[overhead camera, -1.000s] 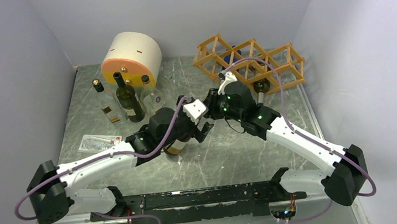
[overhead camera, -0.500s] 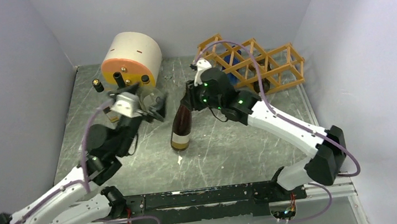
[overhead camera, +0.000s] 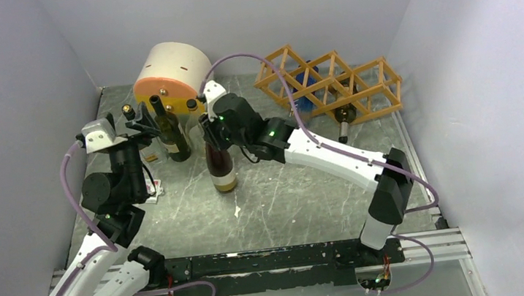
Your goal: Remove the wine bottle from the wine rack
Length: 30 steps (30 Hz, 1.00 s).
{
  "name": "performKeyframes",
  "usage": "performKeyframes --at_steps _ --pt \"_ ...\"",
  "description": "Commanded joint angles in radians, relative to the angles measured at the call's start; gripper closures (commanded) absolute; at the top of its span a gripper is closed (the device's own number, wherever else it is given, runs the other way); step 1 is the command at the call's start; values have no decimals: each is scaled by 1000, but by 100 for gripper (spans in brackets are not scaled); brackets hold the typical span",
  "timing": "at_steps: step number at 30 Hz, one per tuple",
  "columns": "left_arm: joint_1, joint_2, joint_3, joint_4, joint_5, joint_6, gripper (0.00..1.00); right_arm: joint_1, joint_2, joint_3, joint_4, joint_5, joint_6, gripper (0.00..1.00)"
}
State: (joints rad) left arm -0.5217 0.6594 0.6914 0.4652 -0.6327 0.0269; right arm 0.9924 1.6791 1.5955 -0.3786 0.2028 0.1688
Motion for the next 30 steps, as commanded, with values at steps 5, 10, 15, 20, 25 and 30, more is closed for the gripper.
performKeyframes --at_steps 5,10,15,20,25,30 --pt "49 -16 -8 26 -52 -30 18 29 20 127 301 65 -78 100" --pt "55 -9 -12 31 -51 -36 20 40 67 153 358 72 -139 100" --pt "63 -6 -13 32 -53 -39 21 54 101 175 408 97 -194 100" --pt "69 -4 -13 31 -48 -42 24 72 121 181 444 113 -216 100" --pt "74 0 -9 20 -35 -54 26 77 124 172 477 122 -223 100" --pt "77 6 -9 15 -35 -64 27 77 110 135 502 132 -215 100"
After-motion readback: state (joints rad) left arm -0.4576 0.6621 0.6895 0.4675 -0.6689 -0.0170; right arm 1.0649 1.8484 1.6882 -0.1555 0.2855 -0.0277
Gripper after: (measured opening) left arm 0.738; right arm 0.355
